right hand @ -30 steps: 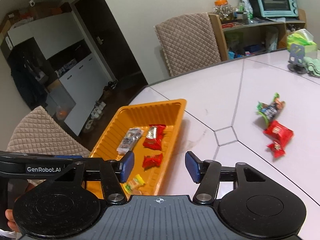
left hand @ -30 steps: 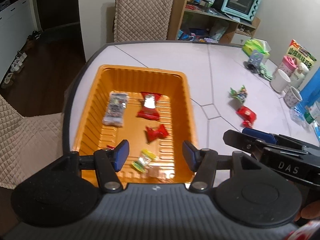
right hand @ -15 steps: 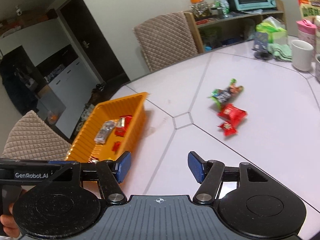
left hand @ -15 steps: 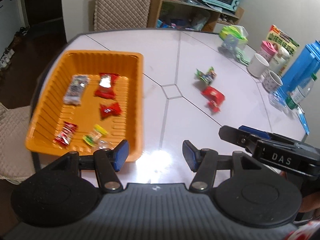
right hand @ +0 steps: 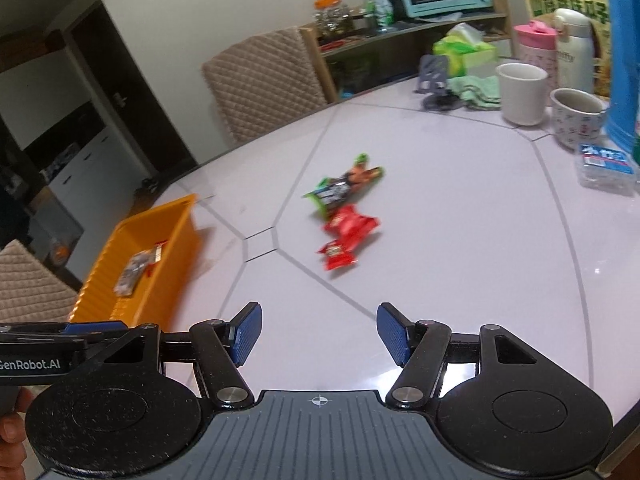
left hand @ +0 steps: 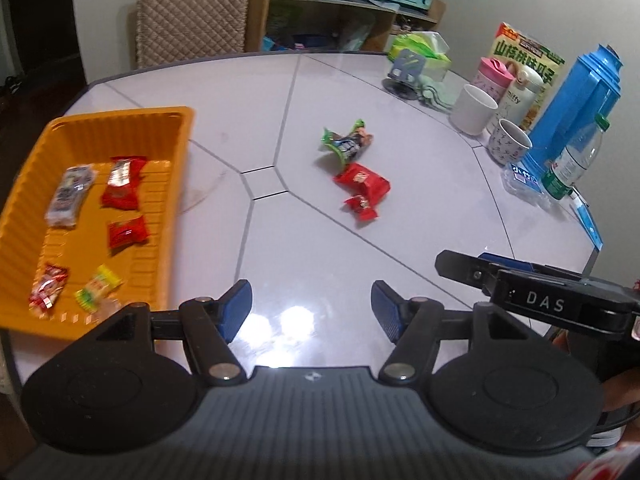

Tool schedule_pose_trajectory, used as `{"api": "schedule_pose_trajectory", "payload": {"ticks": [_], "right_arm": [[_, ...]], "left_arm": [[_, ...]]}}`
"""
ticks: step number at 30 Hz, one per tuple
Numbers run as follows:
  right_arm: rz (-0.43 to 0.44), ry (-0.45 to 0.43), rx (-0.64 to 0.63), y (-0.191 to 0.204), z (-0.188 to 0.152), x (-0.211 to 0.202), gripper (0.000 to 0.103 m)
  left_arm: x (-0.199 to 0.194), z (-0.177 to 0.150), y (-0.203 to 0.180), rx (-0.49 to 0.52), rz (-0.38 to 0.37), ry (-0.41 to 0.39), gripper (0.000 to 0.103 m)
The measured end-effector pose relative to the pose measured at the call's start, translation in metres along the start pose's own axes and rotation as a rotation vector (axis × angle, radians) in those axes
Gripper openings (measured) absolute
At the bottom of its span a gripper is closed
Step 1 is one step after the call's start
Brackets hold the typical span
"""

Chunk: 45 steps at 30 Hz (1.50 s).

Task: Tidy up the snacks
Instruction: 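Withdraw both tools from the tray toward the remaining snacks, then grasp the red-and-white candy with the left tool while the right tool grasps a red candy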

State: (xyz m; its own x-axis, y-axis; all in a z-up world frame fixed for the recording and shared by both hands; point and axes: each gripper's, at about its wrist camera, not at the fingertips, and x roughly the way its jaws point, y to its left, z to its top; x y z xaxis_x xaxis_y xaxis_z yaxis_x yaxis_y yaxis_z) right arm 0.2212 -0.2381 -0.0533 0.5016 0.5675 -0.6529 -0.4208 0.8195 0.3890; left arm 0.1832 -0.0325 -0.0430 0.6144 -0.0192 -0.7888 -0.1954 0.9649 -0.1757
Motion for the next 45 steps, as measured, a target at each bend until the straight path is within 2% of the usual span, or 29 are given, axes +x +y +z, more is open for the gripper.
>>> {"api": "schedule_pose_trajectory", "payload": {"ticks": [10,23,39,45], "right_arm": [[-0.062,-0.01,0.05,-0.037,0.013,0.006,0.064],[-0.1,0.004,0.069,-0.063,0.028,0.035,0.064],[-0.125,0.017,0.099,-0.086,0.039,0.052,0.064],[-0.125,0.031,0.114,-0.091,0.036,0.057,0.064]], "left_arm": [[0.05,0.016,-0.029,0.044,-0.015,0.015,0.063],[0.112,0.035,-0.054,0.071,-0.012,0.023,0.063],[0.176,0.056,-0.066,0.104,0.05,0.003,0.063],[0.187,0.054,-0.057,0.133,0.086,0.005,0.055]]}}
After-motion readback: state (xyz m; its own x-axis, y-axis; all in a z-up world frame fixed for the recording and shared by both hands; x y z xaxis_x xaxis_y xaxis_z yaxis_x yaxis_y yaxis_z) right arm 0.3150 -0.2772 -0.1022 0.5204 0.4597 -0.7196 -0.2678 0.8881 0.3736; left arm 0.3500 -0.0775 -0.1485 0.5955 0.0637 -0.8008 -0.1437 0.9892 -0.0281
